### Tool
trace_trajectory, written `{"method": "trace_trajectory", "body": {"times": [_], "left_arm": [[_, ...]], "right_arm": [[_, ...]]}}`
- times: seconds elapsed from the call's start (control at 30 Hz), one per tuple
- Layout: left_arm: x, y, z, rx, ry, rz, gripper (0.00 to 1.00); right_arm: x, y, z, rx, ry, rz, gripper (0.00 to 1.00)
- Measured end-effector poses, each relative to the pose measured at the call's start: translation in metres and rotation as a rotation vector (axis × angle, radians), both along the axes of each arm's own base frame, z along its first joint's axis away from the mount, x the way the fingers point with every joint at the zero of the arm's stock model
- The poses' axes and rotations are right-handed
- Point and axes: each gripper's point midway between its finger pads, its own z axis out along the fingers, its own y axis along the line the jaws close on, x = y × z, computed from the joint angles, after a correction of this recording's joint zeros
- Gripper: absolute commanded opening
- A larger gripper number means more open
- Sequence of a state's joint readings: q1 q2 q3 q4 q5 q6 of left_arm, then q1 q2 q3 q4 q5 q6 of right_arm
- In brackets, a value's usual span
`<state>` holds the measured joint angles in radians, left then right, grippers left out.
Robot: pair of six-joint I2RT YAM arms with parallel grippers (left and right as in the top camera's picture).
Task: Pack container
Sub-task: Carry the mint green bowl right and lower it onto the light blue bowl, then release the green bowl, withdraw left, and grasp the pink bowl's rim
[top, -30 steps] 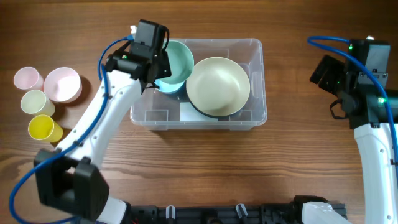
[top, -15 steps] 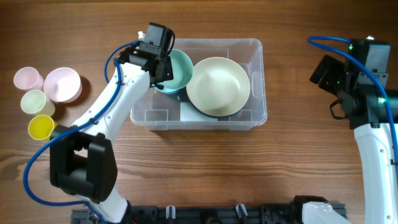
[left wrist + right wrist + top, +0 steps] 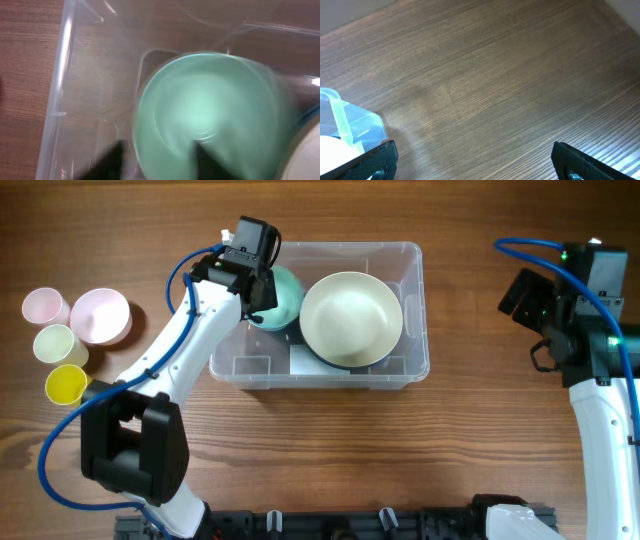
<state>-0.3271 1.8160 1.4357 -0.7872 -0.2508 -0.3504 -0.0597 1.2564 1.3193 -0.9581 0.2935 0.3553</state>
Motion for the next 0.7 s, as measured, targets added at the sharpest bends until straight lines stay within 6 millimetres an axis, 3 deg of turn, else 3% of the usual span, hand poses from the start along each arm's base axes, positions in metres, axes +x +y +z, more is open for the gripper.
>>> {"method": "trace_trajectory", "body": {"times": [0.33, 0.43, 0.57, 0.7], "left_arm": [[0.005, 0.001, 0.003, 0.006, -0.024, 0.005, 0.73], [0.006, 0.003, 0.006, 0.003, -0.028, 0.012, 0.59], [0.009, 0.015, 0.03, -0.014, -0.08, 0.043, 0.59], [0.007, 0.056, 0.073, -0.061, -0.176, 0.181, 0.43]], "right_arm": [[0.0, 0.0, 0.0, 0.0, 0.0, 0.0, 1.0], [0.0, 0.0, 0.0, 0.0, 0.0, 0.0, 1.0], [0.0, 0.0, 0.0, 0.0, 0.0, 0.0, 1.0], [0.0, 0.0, 0.0, 0.0, 0.0, 0.0, 1.0]]}}
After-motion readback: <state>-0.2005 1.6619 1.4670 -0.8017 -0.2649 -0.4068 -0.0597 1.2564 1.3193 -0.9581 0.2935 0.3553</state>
